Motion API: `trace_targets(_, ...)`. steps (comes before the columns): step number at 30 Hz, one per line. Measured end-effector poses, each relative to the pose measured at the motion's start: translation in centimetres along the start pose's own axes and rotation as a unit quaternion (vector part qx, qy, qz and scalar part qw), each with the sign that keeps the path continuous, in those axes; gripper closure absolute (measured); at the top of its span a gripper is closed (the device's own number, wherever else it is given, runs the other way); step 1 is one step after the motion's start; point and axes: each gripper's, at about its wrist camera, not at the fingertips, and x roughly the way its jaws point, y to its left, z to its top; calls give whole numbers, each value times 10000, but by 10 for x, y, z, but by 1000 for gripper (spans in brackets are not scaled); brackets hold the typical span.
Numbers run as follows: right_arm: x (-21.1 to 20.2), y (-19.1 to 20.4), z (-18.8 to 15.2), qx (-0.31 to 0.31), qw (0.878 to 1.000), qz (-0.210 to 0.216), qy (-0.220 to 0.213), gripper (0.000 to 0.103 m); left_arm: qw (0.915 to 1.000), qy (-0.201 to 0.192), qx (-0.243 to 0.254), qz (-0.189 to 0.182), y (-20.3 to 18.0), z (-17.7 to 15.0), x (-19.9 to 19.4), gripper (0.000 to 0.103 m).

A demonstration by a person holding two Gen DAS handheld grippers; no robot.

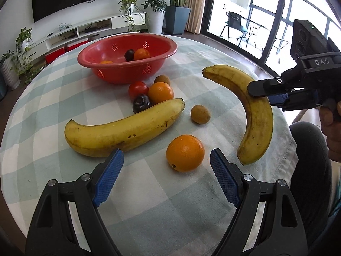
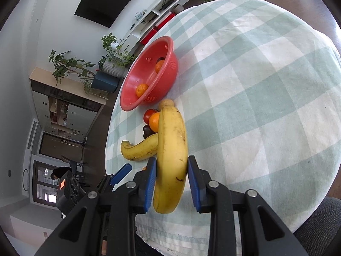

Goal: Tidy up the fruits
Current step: 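Lift the banana with the right tool while the left tool grasps the orange, then carry the banana and orange into the red bowl and open both tools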

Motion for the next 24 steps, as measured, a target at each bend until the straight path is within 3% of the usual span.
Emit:
trace_targets(3, -1, -4, -1, 30, 10000, 64, 10, 71, 9999, 114, 62, -28, -3, 3, 9, 22)
trace_targets(7, -2, -10, -2, 61, 9999, 143, -1, 71, 9997, 234, 102, -14, -7, 7, 21, 32)
trace_targets(13, -4, -18, -4, 98, 9996, 258, -4, 71, 9990, 401, 182, 19, -10, 11, 34, 63)
trace_targets(24, -7, -23, -5, 151, 9989, 443, -18, 71, 9995, 309, 103, -16, -9, 9, 28, 66)
